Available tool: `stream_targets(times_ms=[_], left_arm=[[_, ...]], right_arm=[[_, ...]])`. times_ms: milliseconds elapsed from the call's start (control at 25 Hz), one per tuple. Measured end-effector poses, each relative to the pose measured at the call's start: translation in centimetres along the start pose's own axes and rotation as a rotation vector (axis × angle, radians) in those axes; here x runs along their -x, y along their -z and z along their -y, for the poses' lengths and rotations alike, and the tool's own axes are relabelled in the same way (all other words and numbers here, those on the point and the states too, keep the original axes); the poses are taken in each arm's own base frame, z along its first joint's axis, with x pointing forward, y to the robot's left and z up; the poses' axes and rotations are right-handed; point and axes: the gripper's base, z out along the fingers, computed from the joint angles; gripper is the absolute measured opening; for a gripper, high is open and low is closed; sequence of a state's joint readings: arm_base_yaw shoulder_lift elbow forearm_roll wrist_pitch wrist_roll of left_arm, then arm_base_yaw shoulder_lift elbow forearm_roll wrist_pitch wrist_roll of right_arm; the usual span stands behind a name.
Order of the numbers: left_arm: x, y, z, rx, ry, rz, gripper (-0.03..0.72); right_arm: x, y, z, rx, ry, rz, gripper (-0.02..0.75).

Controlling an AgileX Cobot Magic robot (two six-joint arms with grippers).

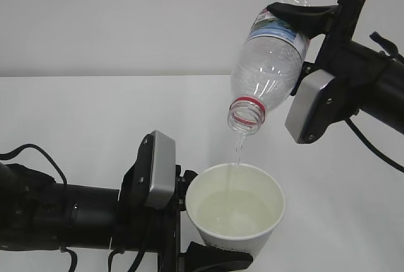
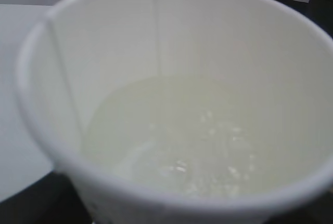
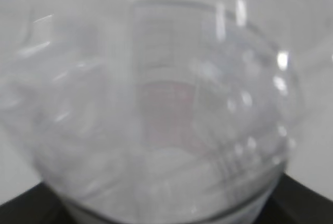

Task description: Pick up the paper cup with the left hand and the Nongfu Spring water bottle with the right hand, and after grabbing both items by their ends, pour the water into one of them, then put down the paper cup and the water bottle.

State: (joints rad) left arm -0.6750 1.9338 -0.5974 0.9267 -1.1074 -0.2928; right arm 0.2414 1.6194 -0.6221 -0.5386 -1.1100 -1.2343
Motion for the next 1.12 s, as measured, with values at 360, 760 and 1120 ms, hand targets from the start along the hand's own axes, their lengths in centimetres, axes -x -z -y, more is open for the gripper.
stream_targets(times_ms=[360, 760, 1120], left_arm=[[-0.01, 0.00, 0.02, -0.002, -0.001, -0.001, 0.570], [-0.01, 0.00, 0.02, -0.002, -0.001, -0.001, 0.570], [-0.01, 0.00, 0.02, -0.002, -0.001, -0.001, 0.570]], right_arm=[[0.00, 0.00, 0.00, 0.000, 0.000, 0.000, 0.482], [0.00, 0.00, 0.00, 0.000, 0.017, 0.000, 0.482], [0.00, 0.00, 0.00, 0.000, 0.018, 0.000, 0.482]])
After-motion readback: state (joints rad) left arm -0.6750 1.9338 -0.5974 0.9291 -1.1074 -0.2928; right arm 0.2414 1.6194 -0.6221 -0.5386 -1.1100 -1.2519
